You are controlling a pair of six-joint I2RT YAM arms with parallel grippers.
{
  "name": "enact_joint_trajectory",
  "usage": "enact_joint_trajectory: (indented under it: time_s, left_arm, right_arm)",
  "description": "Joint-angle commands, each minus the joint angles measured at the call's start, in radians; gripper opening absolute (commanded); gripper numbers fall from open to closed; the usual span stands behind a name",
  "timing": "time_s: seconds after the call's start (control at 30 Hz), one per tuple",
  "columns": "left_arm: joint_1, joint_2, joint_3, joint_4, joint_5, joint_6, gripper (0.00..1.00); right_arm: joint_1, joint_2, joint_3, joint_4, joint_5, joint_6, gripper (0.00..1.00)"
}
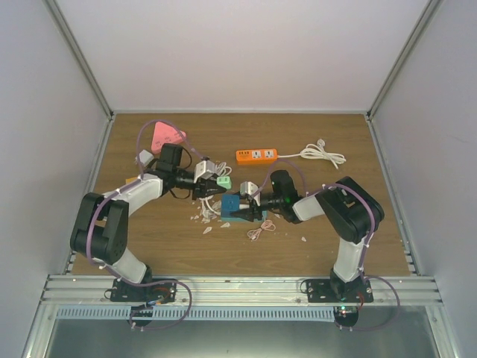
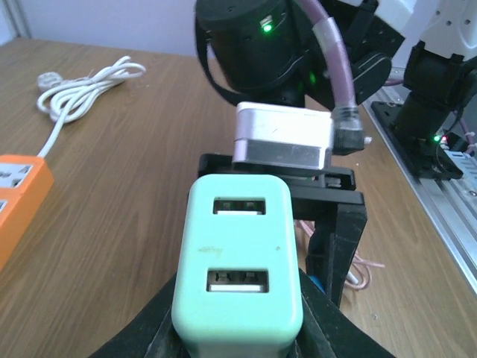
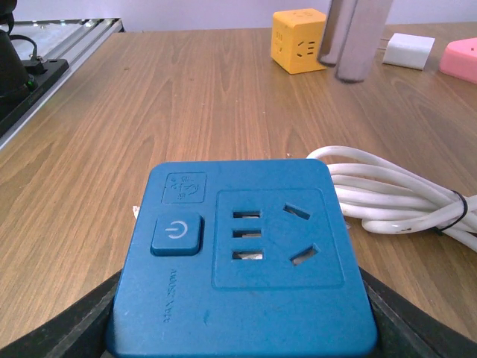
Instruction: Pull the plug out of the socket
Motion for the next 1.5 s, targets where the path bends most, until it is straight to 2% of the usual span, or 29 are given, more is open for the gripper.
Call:
enact_joint_trajectory:
  time_s: [0.0,0.1,0.23,0.27,0.37,0.5,0.67,0.93,1.17,1.33,1.47]
  left_arm:
    - [0.060,-0.015,0.037,-0.041,0.026,0.029,0.12]
    - [0.096,-0.045,0.070,-0.108,-0.037,0.066,0.13]
    - [0.157,-0.068,0.117,-0.232,-0.116,0.124,0.13]
    - [0.171,-0.069,0.129,-0.263,-0.139,0.135,0.13]
    - [0.214,-0.067,0.174,-0.354,-0.209,0.187,0.13]
    - [0.303,-0.072,0.207,-0.438,-0.306,0.258,0.14]
    - [0.358,-0.043,0.267,-0.515,-0.480,0.316,0.14]
    - [0.377,0.129,0.428,-0.647,-0.746,0.326,0.19]
    - [0.376,0.326,0.635,-0.799,-0.828,0.294,0.20]
    - [0.377,0.470,0.805,-0.990,-0.868,0.289,0.22]
    - [0.377,0.551,0.870,-1.086,-0.881,0.297,0.22]
  right_arm:
    - [-0.008,0.036,-0.005,-0.080,0.049,-0.013,0.21]
    - [-0.009,0.027,-0.008,-0.077,0.049,-0.014,0.27]
    - [-0.009,0.018,-0.008,-0.082,0.043,-0.009,0.48]
    - [-0.009,0.015,-0.008,-0.085,0.041,-0.008,0.56]
    - [-0.009,0.002,-0.008,-0.083,0.037,-0.001,0.69]
    - [-0.009,-0.011,0.005,-0.093,0.036,0.009,0.80]
    - [-0.005,-0.045,0.023,-0.115,0.023,0.032,0.91]
    - [0.002,-0.105,0.051,-0.142,0.016,0.054,0.99]
    - [0.000,-0.137,0.095,-0.215,0.054,0.029,1.00]
    - [-0.007,-0.181,0.105,-0.270,0.069,0.007,1.00]
    - [-0.015,-0.206,0.111,-0.306,0.075,-0.018,1.00]
